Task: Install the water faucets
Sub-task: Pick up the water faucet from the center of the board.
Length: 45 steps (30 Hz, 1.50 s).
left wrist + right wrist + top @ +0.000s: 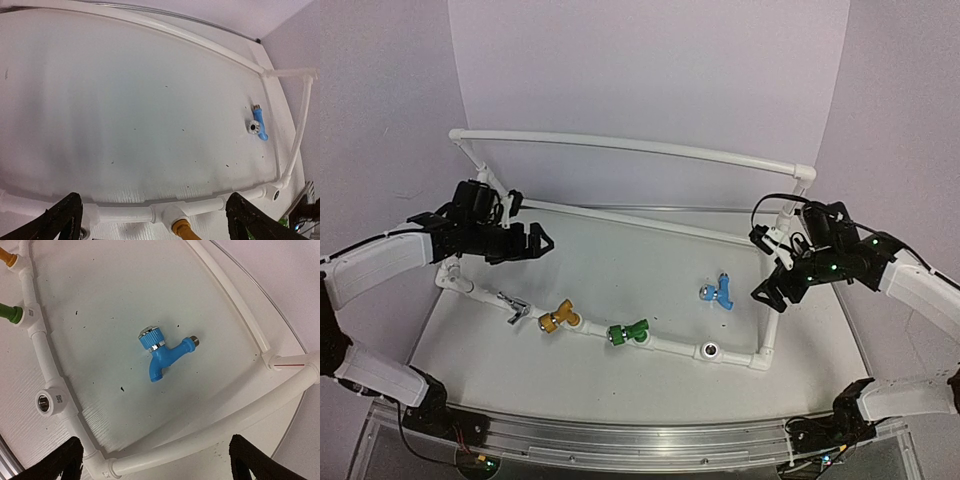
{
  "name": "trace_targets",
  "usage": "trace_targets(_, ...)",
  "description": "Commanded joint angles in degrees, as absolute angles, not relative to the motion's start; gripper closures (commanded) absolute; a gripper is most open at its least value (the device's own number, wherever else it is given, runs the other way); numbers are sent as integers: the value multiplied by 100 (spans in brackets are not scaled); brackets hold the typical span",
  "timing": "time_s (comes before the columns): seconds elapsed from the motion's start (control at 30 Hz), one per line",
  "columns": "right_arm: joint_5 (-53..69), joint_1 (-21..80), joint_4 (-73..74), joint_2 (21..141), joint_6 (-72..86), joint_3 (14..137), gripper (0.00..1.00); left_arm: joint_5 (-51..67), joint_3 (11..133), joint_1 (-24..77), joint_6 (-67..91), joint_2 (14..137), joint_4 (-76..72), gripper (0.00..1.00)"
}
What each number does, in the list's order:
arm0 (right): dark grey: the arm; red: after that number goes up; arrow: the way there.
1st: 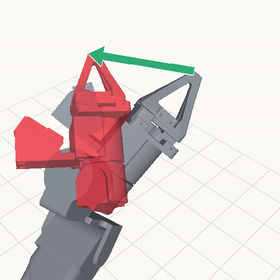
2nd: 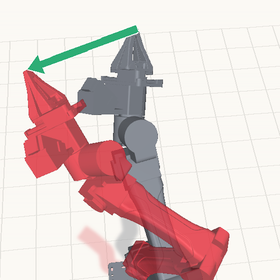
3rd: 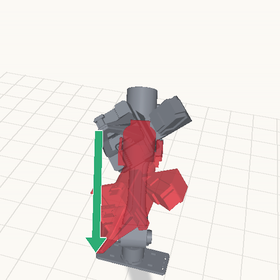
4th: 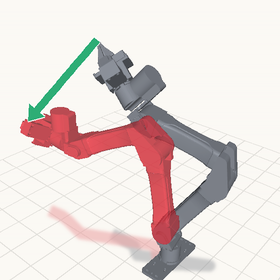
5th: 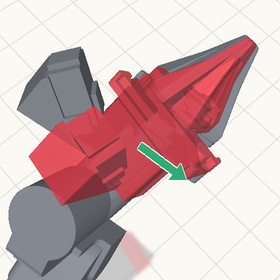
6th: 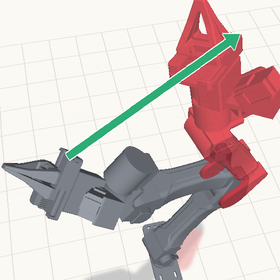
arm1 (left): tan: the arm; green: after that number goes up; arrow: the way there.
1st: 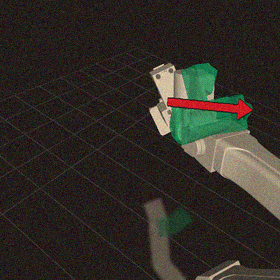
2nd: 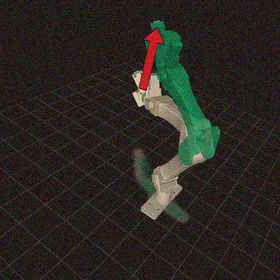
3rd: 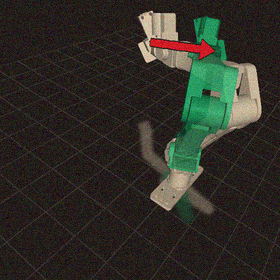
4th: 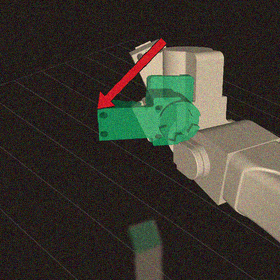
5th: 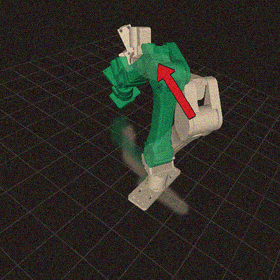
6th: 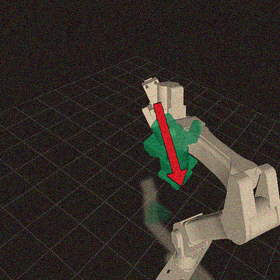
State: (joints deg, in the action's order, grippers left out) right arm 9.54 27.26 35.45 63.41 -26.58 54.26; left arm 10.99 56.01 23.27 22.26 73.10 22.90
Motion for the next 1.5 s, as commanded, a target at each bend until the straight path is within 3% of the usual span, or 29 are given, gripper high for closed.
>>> trace_targets(0.0,805,2765,3698,5977,-2777,5533,2,1736,6419,2860,1171,8131,1831,0)
trace_targets(0.3,609,2764,3696,5641,-2869,5337,2,1165,8677,4377,-703,10950,2165,0)
trace_targets(0.6,574,2759,3735,5586,-2884,5369,2,2674,10303,4728,-2096,12739,2049,1)
trace_targets(0.9,585,2759,3749,5664,-2900,5372,2,3430,11029,4756,-2711,13651,1525,3)
trace_targets(1.47,591,2721,3776,5838,-2867,5457,2,3740,12212,4929,-2635,14993,1072,10)
